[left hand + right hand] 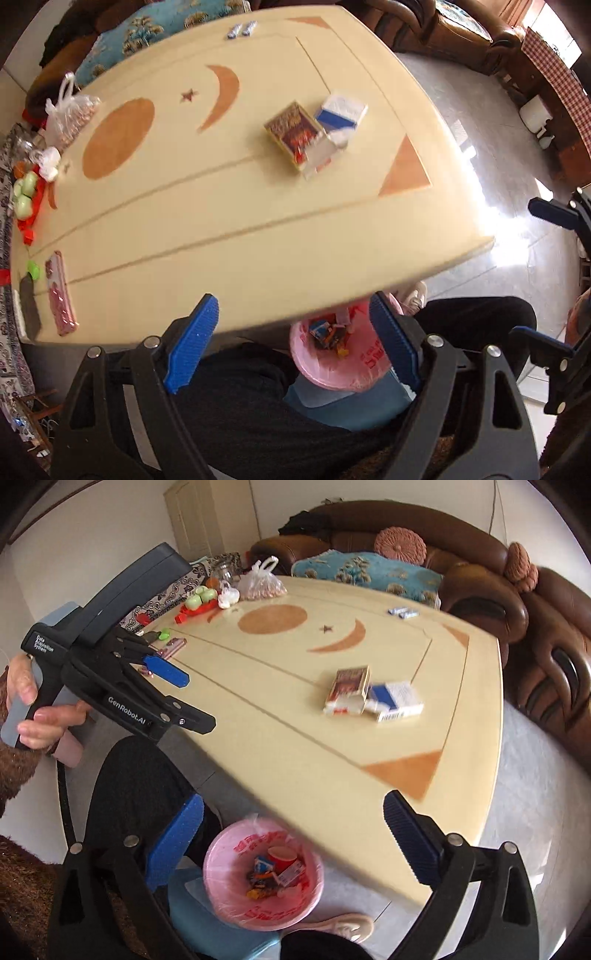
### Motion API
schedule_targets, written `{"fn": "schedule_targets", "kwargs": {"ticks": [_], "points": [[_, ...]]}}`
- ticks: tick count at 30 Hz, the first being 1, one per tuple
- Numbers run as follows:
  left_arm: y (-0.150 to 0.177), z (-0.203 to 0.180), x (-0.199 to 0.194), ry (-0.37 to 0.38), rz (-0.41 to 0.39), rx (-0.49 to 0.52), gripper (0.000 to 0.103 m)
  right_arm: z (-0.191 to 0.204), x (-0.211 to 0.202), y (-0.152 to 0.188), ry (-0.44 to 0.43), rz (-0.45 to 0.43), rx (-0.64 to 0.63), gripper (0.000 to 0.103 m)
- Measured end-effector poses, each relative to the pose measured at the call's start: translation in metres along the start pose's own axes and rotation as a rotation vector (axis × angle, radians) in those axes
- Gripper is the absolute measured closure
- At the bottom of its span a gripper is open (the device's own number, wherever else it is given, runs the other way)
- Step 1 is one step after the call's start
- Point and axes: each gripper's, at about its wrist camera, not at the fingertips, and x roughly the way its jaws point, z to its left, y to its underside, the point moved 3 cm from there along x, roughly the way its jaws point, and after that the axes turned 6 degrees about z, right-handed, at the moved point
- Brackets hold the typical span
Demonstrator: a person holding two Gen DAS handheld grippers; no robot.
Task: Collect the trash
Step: 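Raise both tools back over the table toward the two remaining boxes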
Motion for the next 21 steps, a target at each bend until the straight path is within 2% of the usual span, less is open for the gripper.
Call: {"fn": "schedule_targets", "kwargs": {"ticks": [2,5,8,10,14,21], "points": [[-0.022,-0.003,-0.02,-0.029,-0.015,0.013,0.021,-0.02,-0.013,-0.027,-0.004,-0.001,-0.025,0.007],[-0.05,-0.003,-0.036,0.015,0.011,0.001,0.019,-0.04,-0.027,-0.058,-0.001,-0.011,-0.089,0.007],[-0.079,-0.006,-0.039,0.002,0.025,-0.025,0.019,-0.053,-0.035,-0.08,-0.011,-0.047,-0.183,0.007],[-0.097,-0.008,-0.031,-0.021,0.037,-0.036,0.019,-0.062,-0.03,-0.091,0.014,-0.061,-0.238,0.007],[-0.121,-0.014,-0.011,-0.026,0.078,-0.035,0.019,-0.079,-0.009,-0.103,0.065,-0.001,-0.35,0.007],[-0.148,-0.022,0.03,-0.025,0.145,-0.035,0.019,-0.105,0.027,-0.114,0.008,0.089,-0.451,0.007]]}}
